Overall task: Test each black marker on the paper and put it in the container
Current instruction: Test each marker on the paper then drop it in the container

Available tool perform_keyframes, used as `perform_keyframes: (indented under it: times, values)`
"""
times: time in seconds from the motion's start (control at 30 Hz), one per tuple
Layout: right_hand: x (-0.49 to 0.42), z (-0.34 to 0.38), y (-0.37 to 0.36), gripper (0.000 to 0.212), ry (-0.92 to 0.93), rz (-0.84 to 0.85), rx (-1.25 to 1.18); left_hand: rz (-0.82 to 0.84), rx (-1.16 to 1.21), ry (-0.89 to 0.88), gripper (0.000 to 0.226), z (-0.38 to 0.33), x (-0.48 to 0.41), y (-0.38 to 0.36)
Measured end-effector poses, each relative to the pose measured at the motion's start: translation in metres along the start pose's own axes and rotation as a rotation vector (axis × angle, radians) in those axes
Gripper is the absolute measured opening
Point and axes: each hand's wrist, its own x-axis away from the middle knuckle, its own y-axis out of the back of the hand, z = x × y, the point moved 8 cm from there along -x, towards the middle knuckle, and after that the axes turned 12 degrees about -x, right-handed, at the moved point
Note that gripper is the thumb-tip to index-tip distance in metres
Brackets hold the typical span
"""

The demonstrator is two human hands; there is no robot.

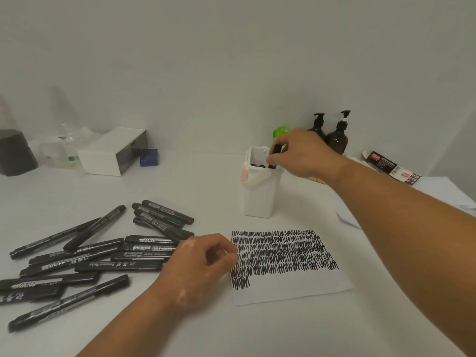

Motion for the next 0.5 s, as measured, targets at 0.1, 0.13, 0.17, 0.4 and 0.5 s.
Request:
perform_keyframes:
  times: [0.1, 0.13, 0.17, 0.4, 0.5]
  values:
    - [-0.002, -0.003, -0.015, 0.017, -0.014, 0.06, 0.032, -0.001, 0.004, -0.007, 0.003, 0.0, 0.001, 0.0]
    - [-0.002, -0.004, -0.017, 0.018, -0.015, 0.067, 0.035, -0.004, 0.002, -0.01, 0.003, -0.001, 0.001, 0.0]
    - [-0.003, -0.004, -0.019, 0.018, -0.016, 0.07, 0.032, -0.007, 0.001, -0.013, 0.003, -0.001, 0.0, 0.0]
    - [-0.006, -0.004, -0.02, 0.014, 0.003, 0.055, -0.001, -0.006, 0.01, -0.017, 0.005, -0.003, 0.0, 0.0]
    - [-0.005, -0.004, -0.025, 0.019, 0.022, 0.096, 0.06, -0.007, 0.013, -0.021, 0.005, -0.003, 0.0, 0.001]
